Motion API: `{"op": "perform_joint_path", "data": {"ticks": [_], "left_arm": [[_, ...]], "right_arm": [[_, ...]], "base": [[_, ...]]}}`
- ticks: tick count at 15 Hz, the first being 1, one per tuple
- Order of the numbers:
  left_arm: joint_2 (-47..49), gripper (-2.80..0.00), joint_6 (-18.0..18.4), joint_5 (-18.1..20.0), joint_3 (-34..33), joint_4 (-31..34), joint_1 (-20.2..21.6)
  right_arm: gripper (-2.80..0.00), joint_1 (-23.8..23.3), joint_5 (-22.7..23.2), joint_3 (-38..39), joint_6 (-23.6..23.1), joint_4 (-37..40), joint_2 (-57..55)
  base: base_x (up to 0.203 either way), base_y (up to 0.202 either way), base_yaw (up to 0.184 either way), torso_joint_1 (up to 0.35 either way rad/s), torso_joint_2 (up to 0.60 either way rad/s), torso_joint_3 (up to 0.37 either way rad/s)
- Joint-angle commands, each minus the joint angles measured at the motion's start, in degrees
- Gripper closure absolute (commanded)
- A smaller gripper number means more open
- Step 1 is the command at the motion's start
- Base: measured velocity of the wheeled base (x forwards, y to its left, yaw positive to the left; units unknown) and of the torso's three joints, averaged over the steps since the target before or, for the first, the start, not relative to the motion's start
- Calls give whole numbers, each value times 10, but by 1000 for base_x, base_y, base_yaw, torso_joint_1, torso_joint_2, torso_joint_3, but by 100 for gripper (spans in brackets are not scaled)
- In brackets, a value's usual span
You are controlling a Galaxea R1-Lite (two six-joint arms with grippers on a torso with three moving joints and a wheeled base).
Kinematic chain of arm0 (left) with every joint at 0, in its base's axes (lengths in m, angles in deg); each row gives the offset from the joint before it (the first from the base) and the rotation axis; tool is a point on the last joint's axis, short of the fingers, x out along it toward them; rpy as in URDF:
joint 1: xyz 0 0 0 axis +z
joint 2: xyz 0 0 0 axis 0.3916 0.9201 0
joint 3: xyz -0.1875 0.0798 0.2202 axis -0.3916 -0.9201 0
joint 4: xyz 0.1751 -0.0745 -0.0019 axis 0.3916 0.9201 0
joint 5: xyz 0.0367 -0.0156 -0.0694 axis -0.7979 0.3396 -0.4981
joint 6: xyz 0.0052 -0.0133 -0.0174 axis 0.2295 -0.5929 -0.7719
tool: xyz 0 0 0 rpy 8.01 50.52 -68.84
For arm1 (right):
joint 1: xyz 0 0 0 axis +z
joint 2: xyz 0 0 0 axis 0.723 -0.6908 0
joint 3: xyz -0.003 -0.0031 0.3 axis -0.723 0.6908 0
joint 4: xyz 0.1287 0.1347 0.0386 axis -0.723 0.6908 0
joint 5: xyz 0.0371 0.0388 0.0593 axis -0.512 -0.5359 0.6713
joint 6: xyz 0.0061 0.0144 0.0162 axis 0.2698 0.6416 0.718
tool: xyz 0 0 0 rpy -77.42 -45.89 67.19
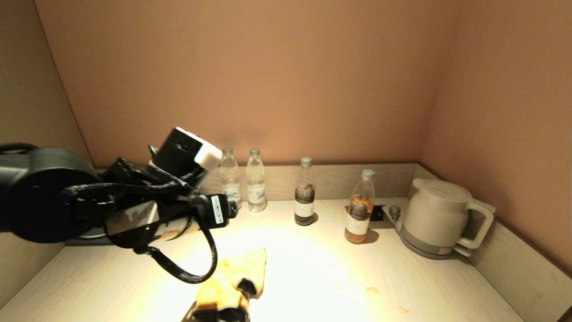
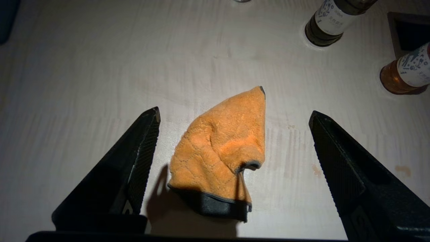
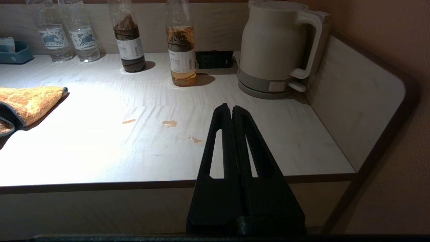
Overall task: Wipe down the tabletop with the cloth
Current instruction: Pick up the tablecloth
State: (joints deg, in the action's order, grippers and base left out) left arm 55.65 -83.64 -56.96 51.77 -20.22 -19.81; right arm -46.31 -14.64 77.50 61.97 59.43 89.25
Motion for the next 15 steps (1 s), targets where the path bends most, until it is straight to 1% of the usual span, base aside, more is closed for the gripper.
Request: {"op": "perform_joint_path", "data": {"ticks": [1, 2, 4, 5, 7, 8, 9, 10, 11, 12, 13, 15], "left_arm": [[-52, 0, 4, -9, -1, 1, 1], [-52, 0, 4, -9, -1, 1, 2], [-94, 0, 39, -16, -19, 1, 11], [-141, 0, 57, -19, -28, 1, 16], [-285, 0, 106, -34, -56, 0, 29], [-345, 0, 129, -54, -75, 0, 35], [-397, 0, 150, -93, -98, -1, 42], [-441, 0, 167, -144, -119, -2, 54], [-471, 0, 179, -176, -134, -2, 83], [-492, 0, 191, -192, -144, -3, 131], [-521, 0, 202, -202, -152, -4, 177], [-583, 0, 212, -212, -174, -6, 259]], "right_arm": [[0, 0, 0, 0, 0, 0, -1], [0, 0, 0, 0, 0, 0, -1], [0, 0, 0, 0, 0, 0, -1], [0, 0, 0, 0, 0, 0, -1], [0, 0, 0, 0, 0, 0, -1], [0, 0, 0, 0, 0, 0, -1], [0, 0, 0, 0, 0, 0, -1], [0, 0, 0, 0, 0, 0, -1], [0, -1, 0, 0, 0, 0, -1], [0, 0, 0, 0, 0, 0, -1], [0, 0, 0, 0, 0, 0, -1], [0, 0, 0, 0, 0, 0, -1]], "base": [[0, 0, 0, 0, 0, 0], [0, 0, 0, 0, 0, 0], [0, 0, 0, 0, 0, 0], [0, 0, 0, 0, 0, 0], [0, 0, 0, 0, 0, 0], [0, 0, 0, 0, 0, 0], [0, 0, 0, 0, 0, 0], [0, 0, 0, 0, 0, 0], [0, 0, 0, 0, 0, 0], [0, 0, 0, 0, 0, 0], [0, 0, 0, 0, 0, 0], [0, 0, 0, 0, 0, 0]]}}
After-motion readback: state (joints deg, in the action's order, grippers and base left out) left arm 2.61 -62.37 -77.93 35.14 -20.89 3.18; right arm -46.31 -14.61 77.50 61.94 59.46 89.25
